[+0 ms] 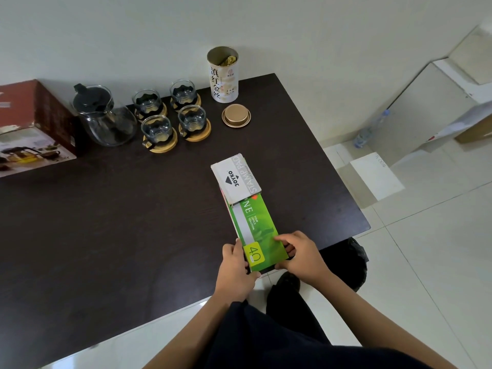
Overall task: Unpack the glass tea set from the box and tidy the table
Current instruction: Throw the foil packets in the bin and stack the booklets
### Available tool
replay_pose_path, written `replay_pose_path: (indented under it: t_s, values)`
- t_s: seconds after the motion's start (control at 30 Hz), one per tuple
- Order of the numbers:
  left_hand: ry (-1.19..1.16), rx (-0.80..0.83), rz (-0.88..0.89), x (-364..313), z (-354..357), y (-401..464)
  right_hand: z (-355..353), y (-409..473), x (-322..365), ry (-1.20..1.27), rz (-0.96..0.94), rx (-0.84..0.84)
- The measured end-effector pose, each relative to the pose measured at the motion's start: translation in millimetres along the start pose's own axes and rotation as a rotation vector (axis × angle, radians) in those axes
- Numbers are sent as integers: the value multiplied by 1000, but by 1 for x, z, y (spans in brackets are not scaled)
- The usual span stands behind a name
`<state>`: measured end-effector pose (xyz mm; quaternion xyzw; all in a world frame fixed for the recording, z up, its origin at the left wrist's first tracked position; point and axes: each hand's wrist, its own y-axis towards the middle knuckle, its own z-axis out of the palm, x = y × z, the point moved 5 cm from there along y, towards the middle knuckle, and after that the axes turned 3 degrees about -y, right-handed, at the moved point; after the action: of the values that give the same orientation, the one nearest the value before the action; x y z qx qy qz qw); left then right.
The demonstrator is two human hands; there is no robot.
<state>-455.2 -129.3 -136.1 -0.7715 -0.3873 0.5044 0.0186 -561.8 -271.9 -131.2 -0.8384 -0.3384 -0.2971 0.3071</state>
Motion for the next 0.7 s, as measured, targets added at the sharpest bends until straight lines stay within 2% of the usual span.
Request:
replay_pose_path:
  t_s: [0.2,0.3,0.37,0.43,0.5,0.63,0.7]
  values:
    - [-23,12,-26,-2,-3,2,1,6,4,-67,-1,88]
    - [-73,53,-102,-4,-9,8,-2,15,10,-139,9,216]
    - [-36,102,-155,-7,-19,17,-8,26,16,-212,25,239]
    - [37,145,-212,-8,-35,33,-15,42,25,-199,24,186]
    - [80,126,-263,-7,-54,56,-21,59,39,-85,18,107]
    - [-28,-89,-297,-8,-91,105,-23,102,66,19,-5,-87]
    - [-87,-172,-269,-14,-101,122,-22,124,73,37,29,-133]
